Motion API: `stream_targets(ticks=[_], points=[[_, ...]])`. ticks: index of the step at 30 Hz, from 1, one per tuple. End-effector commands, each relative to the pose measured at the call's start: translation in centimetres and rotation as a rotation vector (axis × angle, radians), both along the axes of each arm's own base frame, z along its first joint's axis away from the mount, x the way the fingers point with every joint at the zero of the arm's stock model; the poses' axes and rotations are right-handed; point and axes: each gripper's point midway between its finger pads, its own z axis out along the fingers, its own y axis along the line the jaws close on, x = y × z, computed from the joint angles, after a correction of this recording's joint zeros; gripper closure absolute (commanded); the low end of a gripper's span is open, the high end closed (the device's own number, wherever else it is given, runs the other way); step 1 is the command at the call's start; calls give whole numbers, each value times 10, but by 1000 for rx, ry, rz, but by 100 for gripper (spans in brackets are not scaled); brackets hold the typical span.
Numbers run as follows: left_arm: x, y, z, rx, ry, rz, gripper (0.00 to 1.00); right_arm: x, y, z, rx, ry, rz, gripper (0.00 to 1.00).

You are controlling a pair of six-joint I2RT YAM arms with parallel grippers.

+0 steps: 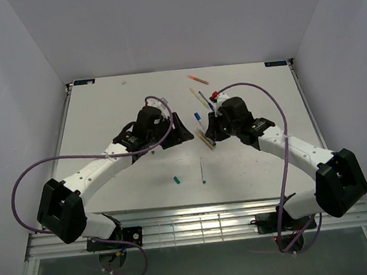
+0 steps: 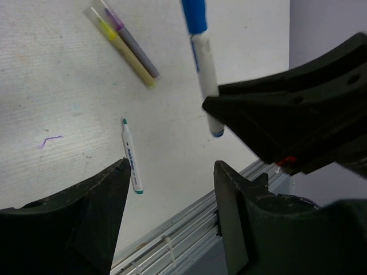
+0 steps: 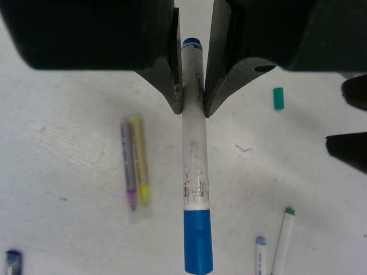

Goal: Open the pen caps

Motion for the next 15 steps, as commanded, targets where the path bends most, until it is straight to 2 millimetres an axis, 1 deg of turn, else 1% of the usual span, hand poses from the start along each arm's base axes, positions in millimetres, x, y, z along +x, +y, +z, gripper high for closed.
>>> stream_targets(ticks=[1, 3, 4, 8, 9, 15], points=[[12, -18, 34, -110, -55, -17, 30, -27, 17, 5, 66, 42, 42, 92], [15, -20, 37, -120, -56, -16, 28, -38, 23, 4, 75, 51, 58, 92], [17, -22, 37, -120, -55, -18, 28, -41, 24, 8, 84, 44, 60, 92], [22, -22, 30, -108, -22, 0, 28, -57, 33, 9, 112, 45, 84, 92], [21, -21, 24, -104, -9, 7, 28, -59, 33, 7, 109, 47, 87, 92], [28, -17, 13, -95, 17, 39, 28, -70, 41, 10, 120, 45, 106, 92]])
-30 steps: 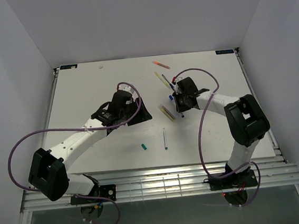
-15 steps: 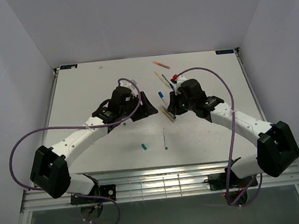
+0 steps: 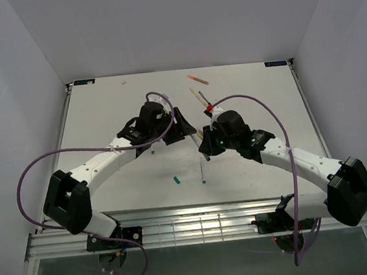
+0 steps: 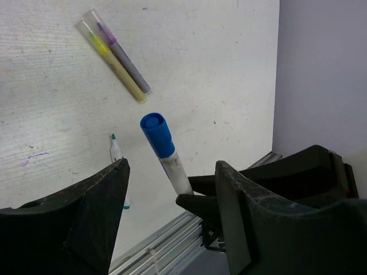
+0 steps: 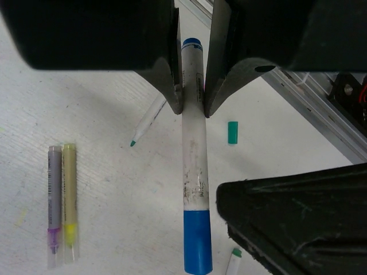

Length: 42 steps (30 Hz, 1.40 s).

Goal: Open the pen caps

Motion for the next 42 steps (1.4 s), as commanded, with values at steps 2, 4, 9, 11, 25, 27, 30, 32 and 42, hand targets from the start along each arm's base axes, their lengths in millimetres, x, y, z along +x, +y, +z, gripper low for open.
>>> stream_targets(ticks=[2, 4, 9, 11, 25, 27, 30, 32, 42], points=[[10, 1, 9, -28, -11, 23, 29, -7, 9, 14, 45, -26, 6, 92], [14, 1, 9, -34, -10, 33, 29, -9, 11, 14, 49, -24, 9, 92], [18, 3, 7, -40, -1, 43, 34, -14, 14, 13, 64, -23, 13, 92], [18, 4, 5, -44, 0, 47, 37, -15, 16, 14, 66, -20, 16, 92], [13, 6, -7, -53, 32, 40, 52, -11, 24, 23, 96, -32, 8, 92], [12, 6, -7, -54, 35, 34, 50, -10, 24, 25, 98, -36, 4, 92], [12, 6, -9, -55, 34, 35, 53, -10, 25, 26, 96, -35, 7, 92], [12, 6, -9, -57, 34, 34, 55, -10, 25, 25, 96, -33, 8, 92], [11, 6, -12, -58, 40, 29, 66, -8, 32, 28, 111, -35, 13, 92]])
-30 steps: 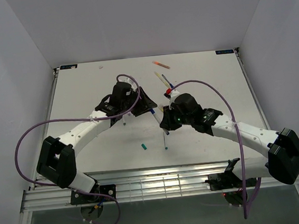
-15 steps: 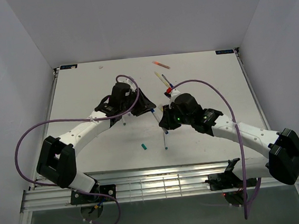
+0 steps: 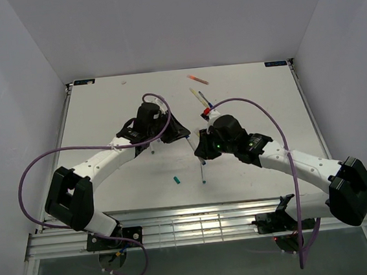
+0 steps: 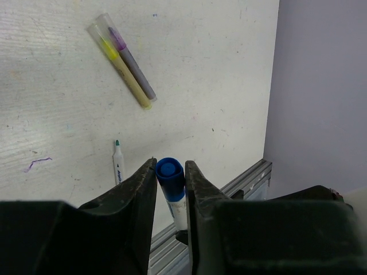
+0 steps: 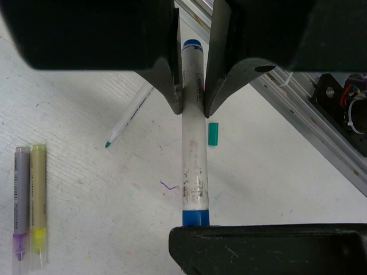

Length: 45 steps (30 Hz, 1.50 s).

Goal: Open the pen caps

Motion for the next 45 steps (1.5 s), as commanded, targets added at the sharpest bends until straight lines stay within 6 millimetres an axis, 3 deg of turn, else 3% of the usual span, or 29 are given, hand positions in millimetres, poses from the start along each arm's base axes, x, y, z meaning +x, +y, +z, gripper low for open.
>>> stream_targets(ticks=[1, 6, 7, 10, 11, 12, 15, 19, 22, 25, 29, 30, 32, 33, 34, 37, 39, 40, 41, 42, 43, 44, 45], points=[[-1, -1, 1, -13, -8, -13, 68, 9, 14, 25, 68, -52, -1, 92], [-3, -2, 1, -25, -3, -23, 89, 12, 15, 26, 64, -57, -6, 92], [-3, -2, 2, -26, -4, -24, 100, 12, 15, 25, 62, -55, -6, 92], [-6, -1, 1, -32, 3, -24, 100, 15, 18, 25, 61, -56, -5, 77], [-6, 0, 4, -37, -3, -21, 100, 17, 19, 24, 57, -54, -6, 65], [-7, 0, 4, -39, -3, -22, 100, 18, 20, 23, 54, -55, -5, 60], [-10, 0, 8, -51, -4, -31, 100, 23, 25, 20, 43, -47, -1, 54], [-12, 1, 11, -57, -6, -32, 100, 26, 31, 15, 36, -39, 5, 53], [-13, 2, 16, -65, -15, -33, 100, 28, 34, 10, 25, -28, 14, 56], [-9, 3, 19, -65, -14, -23, 100, 28, 35, 3, 9, -14, 20, 92], [6, 5, 17, -9, 16, 17, 100, 33, 26, -12, -140, -73, -63, 92], [11, 5, 23, 16, 22, 27, 100, 40, 25, -3, -193, -123, -106, 92], [22, 6, 11, 67, 54, 55, 100, 39, 4, -20, -438, -196, -198, 92], [28, 5, 17, 76, 57, 62, 100, 36, 8, -11, -482, -242, -219, 92], [33, 4, 9, 89, 79, 65, 100, 40, -12, -12, -587, -278, -299, 92], [40, 3, 11, 62, 99, 57, 100, 38, -26, -15, -716, -319, -350, 92], [43, 5, 17, 36, 90, 47, 100, 37, -26, -16, -717, -317, -337, 92], [41, 7, 15, 33, 89, 39, 100, 33, -17, -17, -644, -293, -300, 92], [45, 7, 31, -11, 24, 33, 100, 32, -10, -16, -600, -293, -241, 92], [41, 5, 38, -46, 0, 4, 100, 32, -3, -18, -526, -268, -200, 92], [36, 9, 33, -47, -17, -14, 100, 12, 10, -24, -403, -186, -76, 92], [37, 9, 42, -64, -75, -26, 100, 13, 26, -14, -273, -184, -48, 92], [33, 12, 53, -71, -118, -33, 100, 13, 27, -11, -188, -154, -29, 92]])
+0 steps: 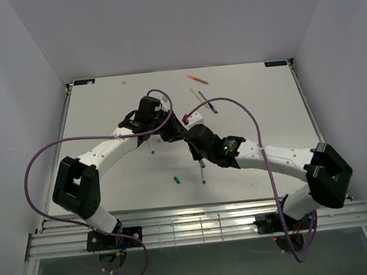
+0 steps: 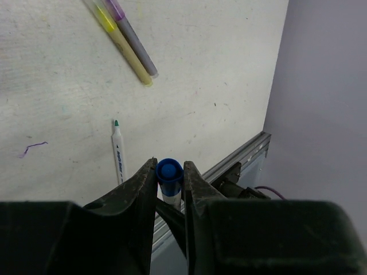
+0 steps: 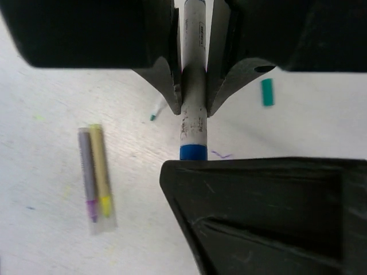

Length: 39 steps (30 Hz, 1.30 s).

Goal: Open the pen caps

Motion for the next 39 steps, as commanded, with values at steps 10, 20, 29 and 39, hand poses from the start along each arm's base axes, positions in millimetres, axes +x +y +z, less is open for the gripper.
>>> stream_targets(ticks=[10, 20, 29, 39], points=[[17, 49, 70, -114, -402, 108, 100, -81, 41, 63, 813, 322, 559, 92], [28, 85, 29, 39, -142, 340, 100, -24, -41, 1, -28, 38, -65, 92], [44, 85, 27, -11, -80, 364, 100, -20, -47, -7, -116, -23, -86, 92], [-27, 113, -33, 195, -74, 145, 100, -36, -53, -26, 206, 201, -66, 92]])
